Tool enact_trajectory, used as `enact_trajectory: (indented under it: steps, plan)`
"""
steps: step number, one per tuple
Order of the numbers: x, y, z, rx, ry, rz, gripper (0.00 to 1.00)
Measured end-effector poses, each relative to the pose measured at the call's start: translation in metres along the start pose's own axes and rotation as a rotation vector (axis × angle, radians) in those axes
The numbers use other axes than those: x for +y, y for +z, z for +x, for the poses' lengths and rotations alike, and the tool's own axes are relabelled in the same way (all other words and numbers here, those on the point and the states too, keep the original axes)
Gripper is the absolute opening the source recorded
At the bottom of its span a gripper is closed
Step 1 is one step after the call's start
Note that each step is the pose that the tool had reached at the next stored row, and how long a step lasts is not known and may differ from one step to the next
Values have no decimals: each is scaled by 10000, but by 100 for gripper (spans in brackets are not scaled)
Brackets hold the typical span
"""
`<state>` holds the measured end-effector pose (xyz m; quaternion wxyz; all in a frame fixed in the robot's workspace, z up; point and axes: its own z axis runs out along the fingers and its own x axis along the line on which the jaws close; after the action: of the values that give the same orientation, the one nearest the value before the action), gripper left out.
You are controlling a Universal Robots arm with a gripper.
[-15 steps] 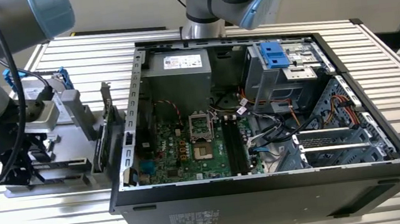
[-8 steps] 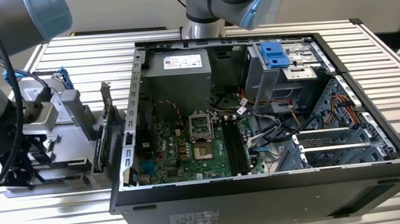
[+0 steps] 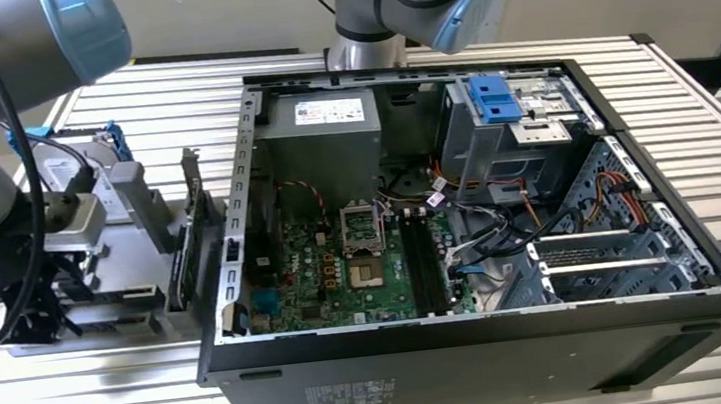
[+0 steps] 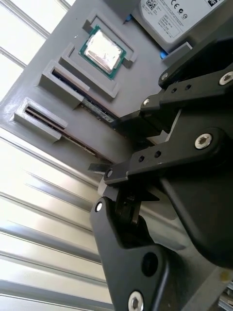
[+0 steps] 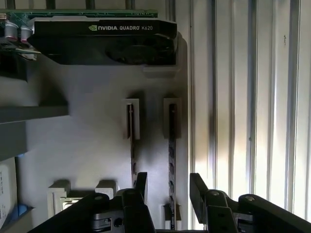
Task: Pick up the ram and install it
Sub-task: 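Pick up the ram and move it above insertion slot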
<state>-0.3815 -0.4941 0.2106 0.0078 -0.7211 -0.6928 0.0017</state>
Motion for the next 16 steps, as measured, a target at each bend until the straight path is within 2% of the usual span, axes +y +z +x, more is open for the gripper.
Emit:
enact_trajectory:
  steps: [16]
  plan:
    - [2, 133, -12, -6, -366, -8, 100]
